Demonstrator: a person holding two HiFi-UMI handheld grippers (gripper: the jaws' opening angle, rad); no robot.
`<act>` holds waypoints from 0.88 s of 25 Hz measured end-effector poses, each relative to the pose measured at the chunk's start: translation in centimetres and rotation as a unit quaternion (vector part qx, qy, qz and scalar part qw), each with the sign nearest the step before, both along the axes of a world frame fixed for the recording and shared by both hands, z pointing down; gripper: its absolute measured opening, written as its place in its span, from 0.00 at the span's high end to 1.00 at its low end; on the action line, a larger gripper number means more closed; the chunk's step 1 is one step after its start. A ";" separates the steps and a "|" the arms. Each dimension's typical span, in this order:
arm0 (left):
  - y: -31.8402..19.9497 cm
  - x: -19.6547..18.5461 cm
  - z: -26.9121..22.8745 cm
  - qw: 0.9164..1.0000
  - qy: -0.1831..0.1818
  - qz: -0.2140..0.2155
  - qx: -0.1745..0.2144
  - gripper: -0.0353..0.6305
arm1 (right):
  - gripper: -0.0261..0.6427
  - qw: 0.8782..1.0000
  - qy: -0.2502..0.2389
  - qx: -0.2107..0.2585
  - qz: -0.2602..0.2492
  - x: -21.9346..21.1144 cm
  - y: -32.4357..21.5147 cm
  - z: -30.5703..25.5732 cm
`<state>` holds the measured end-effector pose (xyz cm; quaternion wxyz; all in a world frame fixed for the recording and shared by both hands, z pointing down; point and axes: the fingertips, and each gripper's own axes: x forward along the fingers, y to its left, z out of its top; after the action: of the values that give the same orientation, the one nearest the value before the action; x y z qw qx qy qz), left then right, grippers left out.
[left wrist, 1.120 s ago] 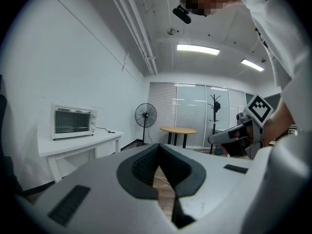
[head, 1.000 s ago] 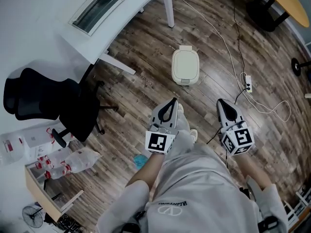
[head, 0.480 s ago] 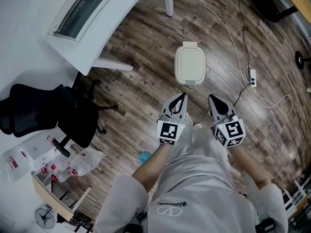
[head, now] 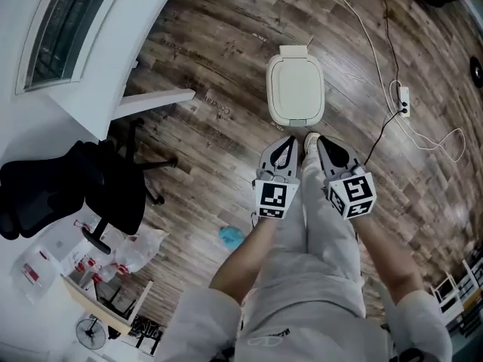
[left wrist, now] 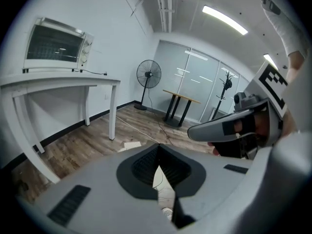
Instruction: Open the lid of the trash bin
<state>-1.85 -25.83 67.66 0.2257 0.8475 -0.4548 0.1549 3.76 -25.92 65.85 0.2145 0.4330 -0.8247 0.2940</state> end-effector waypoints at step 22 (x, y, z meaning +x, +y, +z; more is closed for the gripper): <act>0.7 4.1 26.8 0.987 -0.041 -0.011 -0.153 0.95 | 0.94 0.993 -0.013 -0.115 0.012 0.7 0.5 24.2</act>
<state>2.21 -25.12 94.49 0.3357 0.7909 -0.4435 0.2552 4.49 -25.43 90.01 0.2486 0.4110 -0.7831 0.3950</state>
